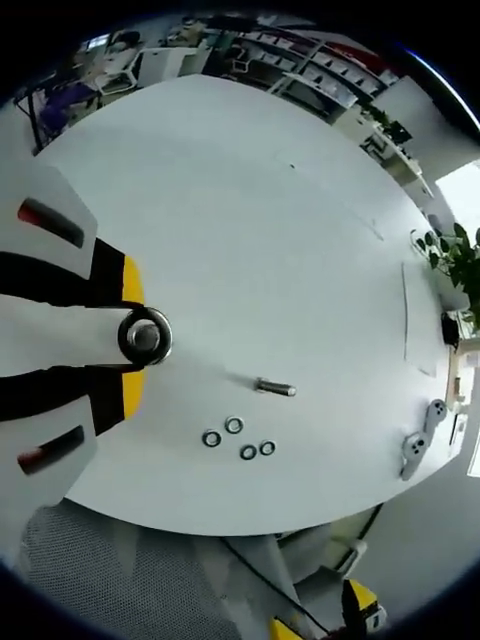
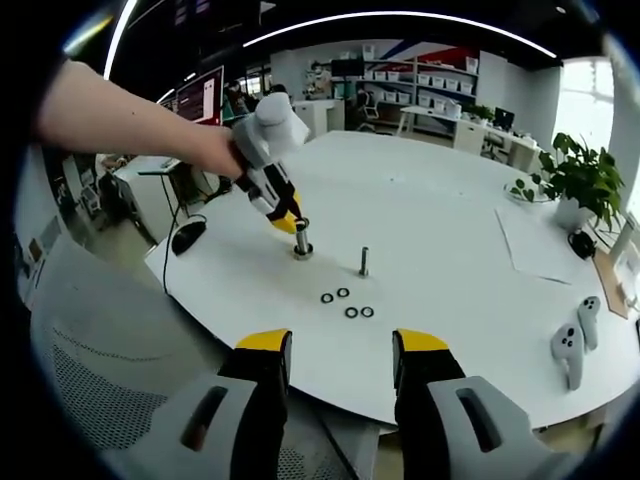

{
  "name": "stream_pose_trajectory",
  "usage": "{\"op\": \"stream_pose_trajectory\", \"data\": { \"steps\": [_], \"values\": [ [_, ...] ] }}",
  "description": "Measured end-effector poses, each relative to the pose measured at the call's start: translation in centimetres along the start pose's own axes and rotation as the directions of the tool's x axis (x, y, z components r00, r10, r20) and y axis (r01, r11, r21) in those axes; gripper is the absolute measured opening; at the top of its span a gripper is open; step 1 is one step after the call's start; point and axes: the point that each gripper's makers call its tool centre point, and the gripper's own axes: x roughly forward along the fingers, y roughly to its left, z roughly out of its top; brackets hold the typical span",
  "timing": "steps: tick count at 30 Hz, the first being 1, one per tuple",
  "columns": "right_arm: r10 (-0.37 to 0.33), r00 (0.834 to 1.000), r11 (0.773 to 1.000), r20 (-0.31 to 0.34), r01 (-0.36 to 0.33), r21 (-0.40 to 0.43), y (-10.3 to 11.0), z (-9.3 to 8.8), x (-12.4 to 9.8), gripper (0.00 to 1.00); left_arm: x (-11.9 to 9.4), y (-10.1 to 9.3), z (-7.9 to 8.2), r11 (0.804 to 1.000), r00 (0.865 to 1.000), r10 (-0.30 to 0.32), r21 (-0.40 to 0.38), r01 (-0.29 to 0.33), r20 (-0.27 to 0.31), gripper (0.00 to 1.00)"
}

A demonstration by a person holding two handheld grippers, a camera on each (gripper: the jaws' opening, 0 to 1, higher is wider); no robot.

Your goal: Place the washer onto the threaded stud by aligning its center hole with the stud, sliding it down to the base, and recovering from edge contact or off-axis alignment until the washer reaches the visible bottom stop.

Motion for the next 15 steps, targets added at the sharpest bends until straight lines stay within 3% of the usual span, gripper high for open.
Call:
{"op": "stream_pose_trajectory", "data": {
  "steps": [15],
  "values": [
    [-0.003,1.0,1.0,-0.002,0.003,-0.001,-0.1,0.0,0.1,0.43,1.8,0.0,-0.5,1.0,0.998,-0.018,0.021,0.019,-0.053,0.19]
  ]
}}
